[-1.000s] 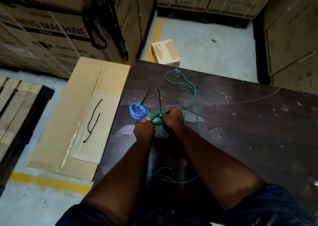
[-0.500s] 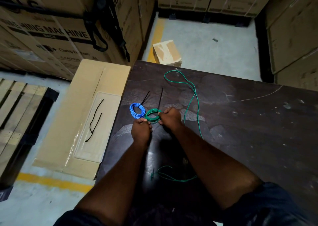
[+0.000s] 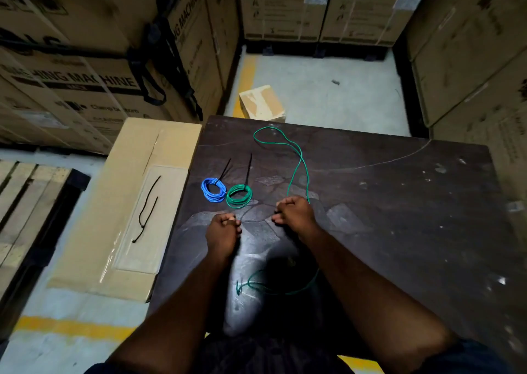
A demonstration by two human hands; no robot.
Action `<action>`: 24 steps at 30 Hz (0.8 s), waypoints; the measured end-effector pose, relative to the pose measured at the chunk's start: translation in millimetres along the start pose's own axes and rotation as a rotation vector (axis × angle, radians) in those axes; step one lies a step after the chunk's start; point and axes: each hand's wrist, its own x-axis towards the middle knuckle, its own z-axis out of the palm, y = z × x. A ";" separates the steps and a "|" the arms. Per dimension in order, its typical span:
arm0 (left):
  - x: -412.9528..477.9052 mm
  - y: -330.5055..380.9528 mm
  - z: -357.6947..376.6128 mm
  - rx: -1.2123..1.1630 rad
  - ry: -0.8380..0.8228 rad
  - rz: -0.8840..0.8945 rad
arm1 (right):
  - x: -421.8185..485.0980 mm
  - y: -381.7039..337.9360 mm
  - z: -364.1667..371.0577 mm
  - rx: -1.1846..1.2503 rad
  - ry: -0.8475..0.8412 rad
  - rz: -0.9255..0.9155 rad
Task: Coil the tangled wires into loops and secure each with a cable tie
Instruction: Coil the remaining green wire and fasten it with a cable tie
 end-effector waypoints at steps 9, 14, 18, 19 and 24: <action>-46.2 -21.1 26.3 0.277 -0.296 -0.019 | -28.4 33.2 -49.4 -0.044 0.032 -0.009; -52.7 -30.3 26.0 0.461 -0.386 0.078 | -48.8 54.6 -61.8 -0.119 0.004 -0.043; -69.8 -26.0 9.9 0.616 -0.376 0.154 | -75.6 72.8 -57.4 -0.228 -0.131 -0.085; -75.7 -24.2 5.4 0.698 -0.370 0.183 | -81.4 78.7 -54.7 -0.272 -0.166 -0.108; -97.3 -24.4 -11.9 1.114 -0.348 0.314 | -97.9 106.4 -38.3 -0.560 -0.179 -0.281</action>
